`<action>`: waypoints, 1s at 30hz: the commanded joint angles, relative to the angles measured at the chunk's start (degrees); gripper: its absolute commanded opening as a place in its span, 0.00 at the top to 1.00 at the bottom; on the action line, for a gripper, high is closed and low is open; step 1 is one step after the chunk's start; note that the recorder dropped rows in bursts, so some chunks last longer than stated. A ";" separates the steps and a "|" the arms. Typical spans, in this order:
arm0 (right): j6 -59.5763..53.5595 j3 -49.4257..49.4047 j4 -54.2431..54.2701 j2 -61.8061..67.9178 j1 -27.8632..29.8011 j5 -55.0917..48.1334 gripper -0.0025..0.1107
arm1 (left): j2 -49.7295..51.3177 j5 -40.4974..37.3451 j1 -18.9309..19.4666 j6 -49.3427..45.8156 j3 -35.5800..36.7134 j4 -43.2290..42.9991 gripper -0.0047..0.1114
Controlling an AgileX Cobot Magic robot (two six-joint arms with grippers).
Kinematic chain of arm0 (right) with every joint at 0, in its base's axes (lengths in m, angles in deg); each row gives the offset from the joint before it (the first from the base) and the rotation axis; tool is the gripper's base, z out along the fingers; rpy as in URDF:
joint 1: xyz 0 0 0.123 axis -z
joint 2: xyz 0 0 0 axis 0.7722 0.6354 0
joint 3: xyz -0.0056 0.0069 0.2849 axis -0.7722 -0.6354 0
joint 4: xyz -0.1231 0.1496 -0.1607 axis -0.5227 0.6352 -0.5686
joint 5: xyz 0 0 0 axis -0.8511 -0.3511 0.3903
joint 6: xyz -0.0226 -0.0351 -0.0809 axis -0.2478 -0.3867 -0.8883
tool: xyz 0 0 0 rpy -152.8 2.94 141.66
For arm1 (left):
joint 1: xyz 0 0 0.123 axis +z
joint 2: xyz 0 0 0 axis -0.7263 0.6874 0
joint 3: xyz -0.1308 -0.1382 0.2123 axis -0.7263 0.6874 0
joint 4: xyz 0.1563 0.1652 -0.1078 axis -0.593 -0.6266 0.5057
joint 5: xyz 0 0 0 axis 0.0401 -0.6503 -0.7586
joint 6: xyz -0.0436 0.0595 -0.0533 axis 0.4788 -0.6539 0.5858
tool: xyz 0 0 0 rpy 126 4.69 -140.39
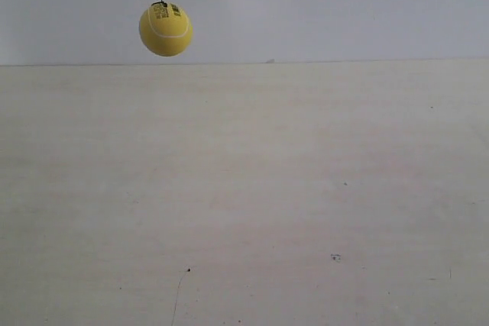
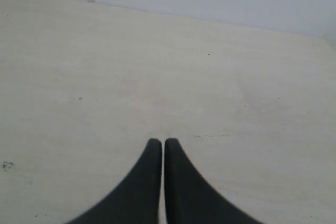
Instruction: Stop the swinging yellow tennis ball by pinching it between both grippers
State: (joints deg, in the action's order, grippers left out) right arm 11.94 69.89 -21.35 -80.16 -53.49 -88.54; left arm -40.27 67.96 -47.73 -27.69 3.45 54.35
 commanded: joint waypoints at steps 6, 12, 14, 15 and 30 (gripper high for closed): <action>-0.53 0.03 -0.10 -0.26 0.19 0.27 0.98 | -0.08 -13.60 -0.10 0.20 1.52 2.46 0.92; -0.53 0.03 -0.10 -0.26 0.19 0.18 0.98 | -0.08 -20.37 -0.10 1.85 1.52 3.79 0.92; -0.53 0.03 -0.10 -0.26 0.19 0.18 0.98 | -0.08 -20.85 -0.10 1.85 1.52 4.69 0.92; -0.53 0.03 -0.10 -0.26 0.19 0.18 0.98 | -0.08 -20.85 -0.10 1.85 1.52 4.69 0.92; -0.53 0.03 -0.10 -0.26 0.19 0.18 0.98 | -0.08 -20.70 -0.10 1.31 1.52 4.69 0.92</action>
State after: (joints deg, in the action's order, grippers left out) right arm 11.94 69.89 -21.35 -80.16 -53.49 -88.54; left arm -40.27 47.19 -47.73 -26.38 4.74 58.52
